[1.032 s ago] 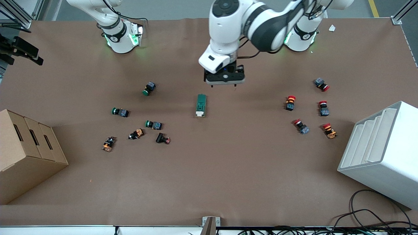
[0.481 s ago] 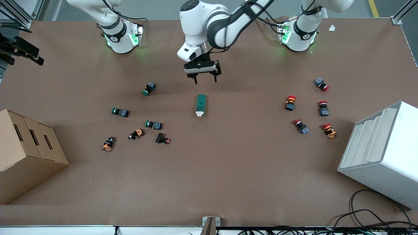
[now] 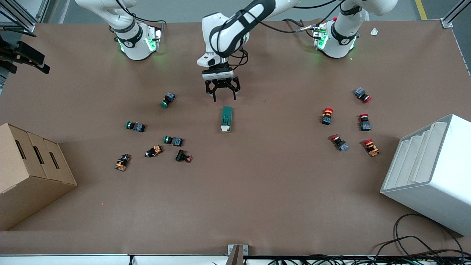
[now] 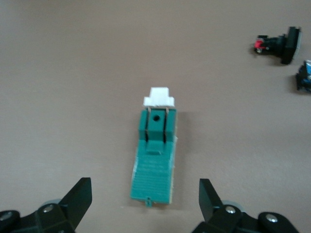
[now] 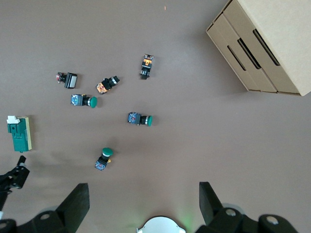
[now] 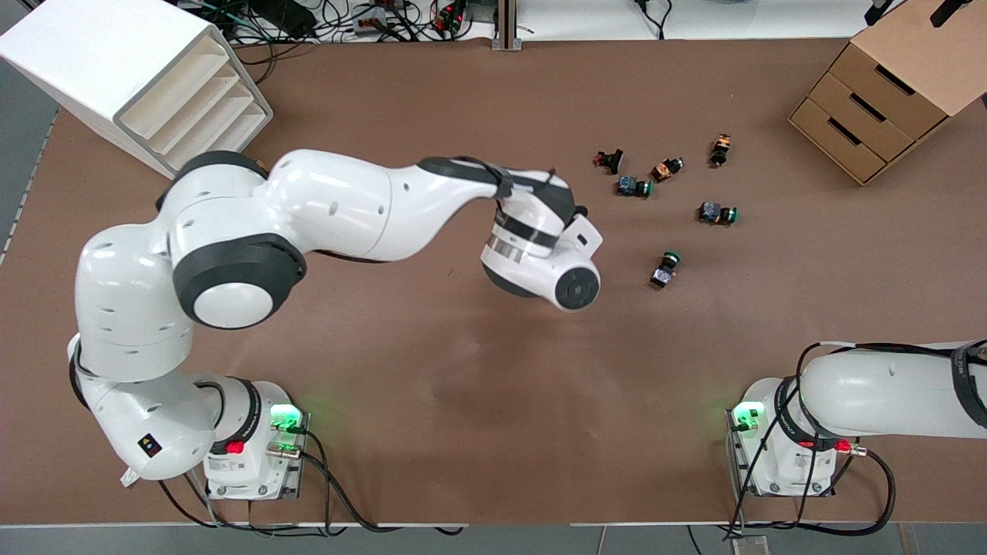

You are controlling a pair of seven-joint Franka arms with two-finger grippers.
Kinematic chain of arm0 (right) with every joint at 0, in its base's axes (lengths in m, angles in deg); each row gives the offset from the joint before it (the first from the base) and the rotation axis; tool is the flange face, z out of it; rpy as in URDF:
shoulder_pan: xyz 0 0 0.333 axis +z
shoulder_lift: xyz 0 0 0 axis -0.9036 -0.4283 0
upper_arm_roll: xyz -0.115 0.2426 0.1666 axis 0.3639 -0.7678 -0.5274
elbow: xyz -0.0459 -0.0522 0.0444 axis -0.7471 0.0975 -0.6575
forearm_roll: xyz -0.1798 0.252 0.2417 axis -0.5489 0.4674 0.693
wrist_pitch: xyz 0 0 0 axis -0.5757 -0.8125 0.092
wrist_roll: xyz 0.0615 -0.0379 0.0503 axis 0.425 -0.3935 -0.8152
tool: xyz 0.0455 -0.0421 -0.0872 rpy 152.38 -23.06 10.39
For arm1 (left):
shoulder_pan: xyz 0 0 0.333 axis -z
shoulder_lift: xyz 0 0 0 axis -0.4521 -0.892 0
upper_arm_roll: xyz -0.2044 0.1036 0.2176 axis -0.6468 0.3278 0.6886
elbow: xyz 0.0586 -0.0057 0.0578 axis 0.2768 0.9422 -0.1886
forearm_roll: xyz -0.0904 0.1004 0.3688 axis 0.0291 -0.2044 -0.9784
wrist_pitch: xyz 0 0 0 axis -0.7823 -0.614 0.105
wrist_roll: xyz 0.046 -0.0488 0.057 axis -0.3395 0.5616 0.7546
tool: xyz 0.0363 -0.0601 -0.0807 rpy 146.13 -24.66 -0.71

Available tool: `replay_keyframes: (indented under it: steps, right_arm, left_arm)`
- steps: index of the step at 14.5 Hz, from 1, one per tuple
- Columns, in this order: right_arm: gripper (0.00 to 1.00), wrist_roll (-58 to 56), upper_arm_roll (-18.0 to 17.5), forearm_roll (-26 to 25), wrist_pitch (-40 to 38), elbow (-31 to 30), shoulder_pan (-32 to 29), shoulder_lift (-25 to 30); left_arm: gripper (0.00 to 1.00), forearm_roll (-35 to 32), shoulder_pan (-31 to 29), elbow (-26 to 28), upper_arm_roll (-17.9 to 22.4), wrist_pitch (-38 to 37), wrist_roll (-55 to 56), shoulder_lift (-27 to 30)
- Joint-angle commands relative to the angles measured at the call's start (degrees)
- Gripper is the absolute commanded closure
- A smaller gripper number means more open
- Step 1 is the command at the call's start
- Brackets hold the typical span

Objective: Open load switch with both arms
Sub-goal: 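Move the left gripper over the green switch and lower onto its base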

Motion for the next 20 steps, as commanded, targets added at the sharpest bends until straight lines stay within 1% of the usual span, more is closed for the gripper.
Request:
replay_keyframes:
  steps: [1,3,8,12,15,18,20]
  right_arm:
    - [0.00,-0.4,0.1,0.7,0.6,-1.6,0.3,1.6]
    - [0.00,-0.4,0.1,0.7,0.6,-1.5,0.8,1.6]
    - [0.00,-0.4,0.1,0.5,0.4,-1.4,0.9,1.6]
    - [0.00,-0.3,0.1,0.4,0.4,-0.2,0.9,1.2]
    - [0.00,-0.2,0.1,0.4,0.4,0.6,1.0,0.3]
    - [0.00,-0.3,0.1,0.2,0.5,0.6,0.8,-1.7]
    - [0.00,-0.3,0.2,0.2,0.7,0.5,0.6,-1.8]
  left_arm:
    - [0.02,-10.0,0.9,1.9,0.2,0.0,8.0,-2.0]
    - [0.02,-16.7,1.3,3.1,0.2,-0.5,12.4,-3.2]
    - [0.02,-23.1,2.6,3.8,0.4,-5.4,20.7,-5.4]
    - [0.03,-30.1,2.9,4.4,0.7,-7.9,26.0,-7.7]
    - [0.03,-30.8,3.1,4.4,0.8,-8.6,26.8,-8.8]
    - [0.02,-31.6,3.3,4.4,0.8,-11.1,27.2,-9.9]
    - [0.01,-31.6,3.6,4.4,0.8,-12.2,27.4,-10.5]
